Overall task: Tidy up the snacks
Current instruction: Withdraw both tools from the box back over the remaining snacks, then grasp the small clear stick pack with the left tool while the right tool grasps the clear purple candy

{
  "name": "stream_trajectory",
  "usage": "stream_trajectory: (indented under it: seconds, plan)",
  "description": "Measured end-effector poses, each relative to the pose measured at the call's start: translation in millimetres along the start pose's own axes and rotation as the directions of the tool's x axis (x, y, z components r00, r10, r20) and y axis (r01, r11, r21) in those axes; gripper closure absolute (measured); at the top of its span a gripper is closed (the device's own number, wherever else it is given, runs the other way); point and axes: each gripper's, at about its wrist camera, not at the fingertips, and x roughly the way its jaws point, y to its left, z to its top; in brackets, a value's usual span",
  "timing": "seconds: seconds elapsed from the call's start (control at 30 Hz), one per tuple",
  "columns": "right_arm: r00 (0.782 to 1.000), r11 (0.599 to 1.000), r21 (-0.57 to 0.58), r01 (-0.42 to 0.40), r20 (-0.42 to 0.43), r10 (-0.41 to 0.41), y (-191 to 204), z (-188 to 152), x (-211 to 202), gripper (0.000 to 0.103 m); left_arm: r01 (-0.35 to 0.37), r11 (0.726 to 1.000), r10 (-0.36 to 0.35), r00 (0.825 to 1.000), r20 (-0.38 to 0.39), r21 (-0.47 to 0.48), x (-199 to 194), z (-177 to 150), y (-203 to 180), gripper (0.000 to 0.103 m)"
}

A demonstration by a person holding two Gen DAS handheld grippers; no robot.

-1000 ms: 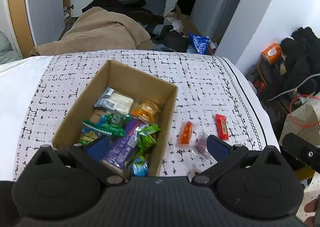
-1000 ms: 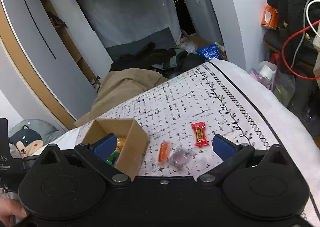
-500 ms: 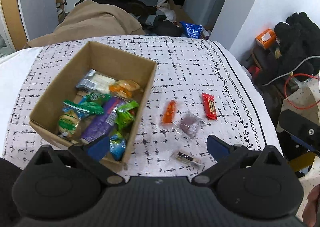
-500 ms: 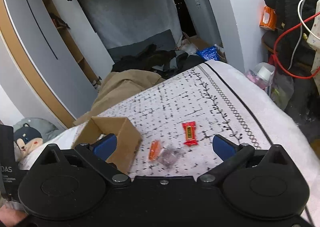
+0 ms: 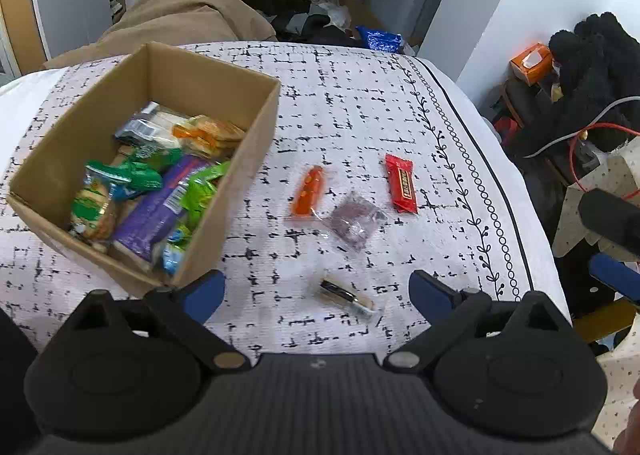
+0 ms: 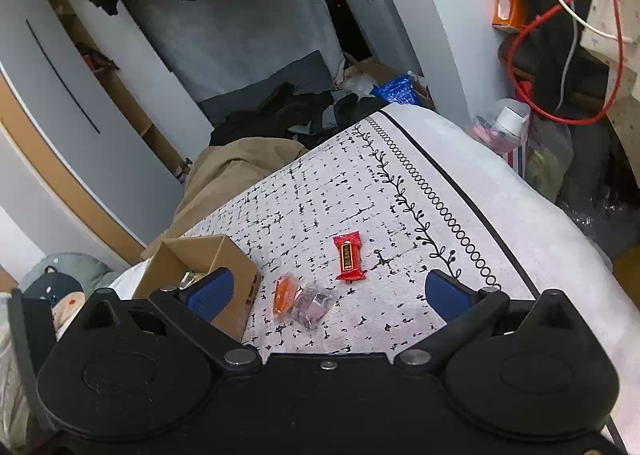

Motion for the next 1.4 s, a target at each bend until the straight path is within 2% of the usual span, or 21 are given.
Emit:
stream_trajectory:
  seconds: [0.37, 0.47, 0.53, 0.6, 0.8, 1.0, 1.17, 1.27, 1.3, 1.4]
  plan:
    - [1.0, 0.999, 0.048, -0.006, -0.019, 0.007, -15, -2, 4, 0.0, -0.001, 0.999, -0.002, 0.998, -0.059, -0.045, 29, -11, -12, 0.027]
    - [0.999, 0.999, 0.043, -0.014, -0.037, 0.015, -13, -4, 11, 0.001, 0.001, 0.997, -0.008, 0.997, -0.082, -0.075, 39, -13, -13, 0.036]
    - [0.999, 0.999, 0.038, -0.017, -0.051, 0.019, -12, -6, 17, 0.003, 0.004, 0.994, -0.015, 0.995, -0.099, -0.109, 46, -14, -11, 0.048]
    - [0.998, 0.999, 0.032, -0.018, -0.066, 0.02, -12, -8, 23, 0.008, 0.001, 0.989, -0.019, 0.993, -0.115, -0.149, 54, -16, -8, 0.055]
    - [0.992, 0.999, 0.036, -0.018, -0.125, 0.023, -13, -14, 44, 0.022, -0.014, 0.982, -0.005, 0.995, -0.098, -0.19, 64, -15, -10, 0.056]
    - [0.988, 0.999, 0.033, -0.02, -0.152, 0.024, -10, -15, 56, 0.022, 0.008, 0.971, -0.026, 0.997, -0.073, -0.237, 66, -12, -8, 0.056]
    - [0.986, 0.999, 0.043, -0.011, -0.168, 0.018, -10, -16, 65, 0.022, -0.001, 0.957, -0.035, 0.992, -0.119, -0.29, 79, -17, -5, 0.057]
    - [0.983, 0.999, 0.041, -0.008, -0.182, 0.015, -10, -18, 70, 0.022, -0.013, 0.959, -0.017, 0.994, -0.104, -0.283, 83, -18, -5, 0.057]
    - [0.982, 0.999, 0.04, -0.007, -0.187, 0.014, -10, -19, 72, 0.022, -0.015, 0.96, -0.013, 0.995, -0.098, -0.278, 84, -17, -5, 0.059]
    - [0.98, 0.999, 0.045, -0.007, -0.2, 0.016, -10, -20, 81, 0.022, -0.046, 0.963, 0.021, 0.995, -0.098, -0.265, 85, -16, -2, 0.079]
